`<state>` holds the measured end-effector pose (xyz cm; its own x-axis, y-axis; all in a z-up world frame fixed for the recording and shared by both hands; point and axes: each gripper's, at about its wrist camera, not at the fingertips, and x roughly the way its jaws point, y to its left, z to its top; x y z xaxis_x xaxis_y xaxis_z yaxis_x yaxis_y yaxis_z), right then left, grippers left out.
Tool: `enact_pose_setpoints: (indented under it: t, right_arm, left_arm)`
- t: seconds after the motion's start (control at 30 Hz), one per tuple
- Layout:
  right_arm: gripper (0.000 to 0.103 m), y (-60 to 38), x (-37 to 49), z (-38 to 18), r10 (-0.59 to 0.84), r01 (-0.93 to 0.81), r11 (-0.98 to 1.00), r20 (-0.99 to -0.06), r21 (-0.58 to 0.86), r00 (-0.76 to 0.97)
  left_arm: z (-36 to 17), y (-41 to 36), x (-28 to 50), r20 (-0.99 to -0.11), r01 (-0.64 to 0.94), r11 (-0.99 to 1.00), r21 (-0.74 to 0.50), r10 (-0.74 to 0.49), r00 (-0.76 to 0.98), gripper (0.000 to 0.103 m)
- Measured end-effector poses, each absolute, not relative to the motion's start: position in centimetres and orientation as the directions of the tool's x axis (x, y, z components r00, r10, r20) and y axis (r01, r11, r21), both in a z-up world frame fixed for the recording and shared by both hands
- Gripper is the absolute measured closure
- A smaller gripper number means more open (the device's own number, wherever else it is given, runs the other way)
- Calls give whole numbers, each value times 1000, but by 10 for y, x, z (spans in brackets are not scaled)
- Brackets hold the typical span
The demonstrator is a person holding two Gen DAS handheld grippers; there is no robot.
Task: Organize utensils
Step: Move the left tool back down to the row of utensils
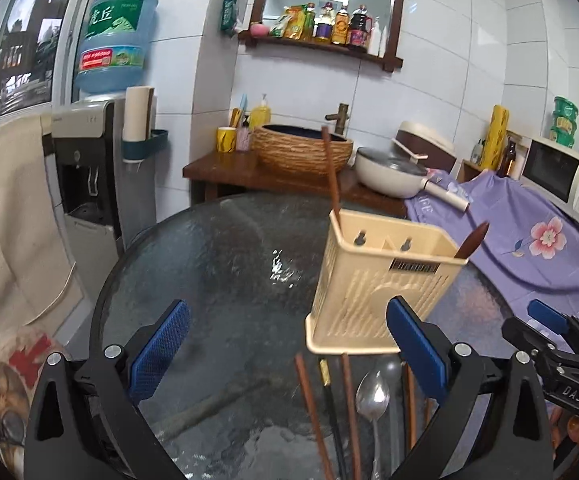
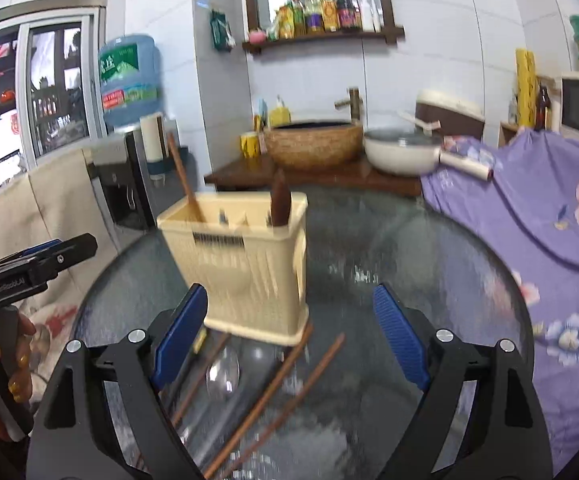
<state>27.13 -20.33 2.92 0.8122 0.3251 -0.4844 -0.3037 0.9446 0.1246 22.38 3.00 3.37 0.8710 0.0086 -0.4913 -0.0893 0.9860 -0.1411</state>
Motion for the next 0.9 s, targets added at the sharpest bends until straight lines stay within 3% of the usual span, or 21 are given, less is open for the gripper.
enact_pose_setpoints:
  t: [0.2, 0.53, 0.63, 0.7, 0.8, 0.9]
  right_arm:
    - [19, -211, 264, -9, 298, -266, 954, -560, 140, 773]
    - [20, -211, 268, -60, 208, -194, 976, -668, 96, 715]
    - [24, -209, 272, -69, 197, -183, 979, -691, 95, 695]
    - [37, -206, 276, -74, 186, -176, 980, -707, 87, 683]
    - [46, -205, 283, -76, 199, -173, 979, -719, 110, 666]
    - [50, -203, 296, -79, 213, -159, 977, -736, 144, 643]
  left_arm:
    - [3, 24, 213, -530, -109, 991, -81, 50, 846, 6]
    - [-40, 32, 211, -637, -132, 987, -94, 42, 770, 6]
    - [-49, 33, 212, -659, -130, 987, -93, 37, 751, 6]
    - [-53, 33, 213, -670, -131, 988, -87, 39, 741, 6]
    - [-56, 35, 215, -676, -126, 988, -93, 30, 737, 7]
    - [-58, 35, 221, -683, -123, 989, -88, 29, 729, 11]
